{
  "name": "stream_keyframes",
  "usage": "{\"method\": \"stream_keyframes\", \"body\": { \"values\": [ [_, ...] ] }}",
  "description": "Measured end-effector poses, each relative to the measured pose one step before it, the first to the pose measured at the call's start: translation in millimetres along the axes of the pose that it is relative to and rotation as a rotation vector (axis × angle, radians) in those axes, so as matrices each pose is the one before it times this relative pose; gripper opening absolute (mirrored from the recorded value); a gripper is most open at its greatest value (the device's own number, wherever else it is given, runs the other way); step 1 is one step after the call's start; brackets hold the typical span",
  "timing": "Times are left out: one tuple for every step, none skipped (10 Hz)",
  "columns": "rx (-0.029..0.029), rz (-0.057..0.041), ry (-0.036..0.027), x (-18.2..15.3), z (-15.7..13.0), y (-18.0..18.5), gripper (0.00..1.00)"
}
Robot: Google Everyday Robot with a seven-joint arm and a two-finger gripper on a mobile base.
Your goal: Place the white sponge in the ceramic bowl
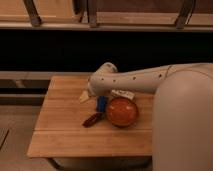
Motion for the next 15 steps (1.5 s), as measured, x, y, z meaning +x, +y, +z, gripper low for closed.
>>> {"method": "stream_keyframes", "body": {
  "values": [
    [-0.00261, 0.0351, -0.00847, 4.6, 2.02, -13.33, 0.78],
    [-0.01004, 0.03251, -0.007, 3.77, 3.96, -7.82, 0.78],
    [-0.00699, 0.02924, -0.00401, 4.26, 3.06, -6.94, 0.78],
    [0.00249, 0.0073, -0.00262, 0.51, -1.17, -3.87, 0.78],
    [-0.0015, -0.00118, 0.00086, -0.09, 0.66, 1.28, 0.78],
    [-0.00146, -0.00204, 0.00014, -0.65, 0.5, 1.6, 0.78],
    [-0.00005, -0.00486, -0.00005, -0.17, -0.45, 1.52, 0.78],
    [0.0038, -0.00769, 0.00278, 1.59, -1.58, 1.27, 0.78],
    [-0.00113, -0.01766, 0.0151, 5.22, 0.6, 9.1, 0.78],
    [-0.00065, -0.01509, 0.02178, 6.61, 2.62, 10.13, 0.78],
    [0.00369, -0.00411, 0.01258, 3.13, 0.24, 4.94, 0.78],
    [0.01184, -0.00885, 0.00582, 0.41, -1.43, 1.54, 0.78],
    [0.00953, -0.00615, 0.00292, 0.07, -2.21, 1.47, 0.78],
    [0.00968, -0.0124, 0.00482, -0.83, -0.97, 3.93, 0.78],
    [0.00509, -0.01146, 0.00014, -1.97, -0.43, 4.21, 0.78]
  ]
}}
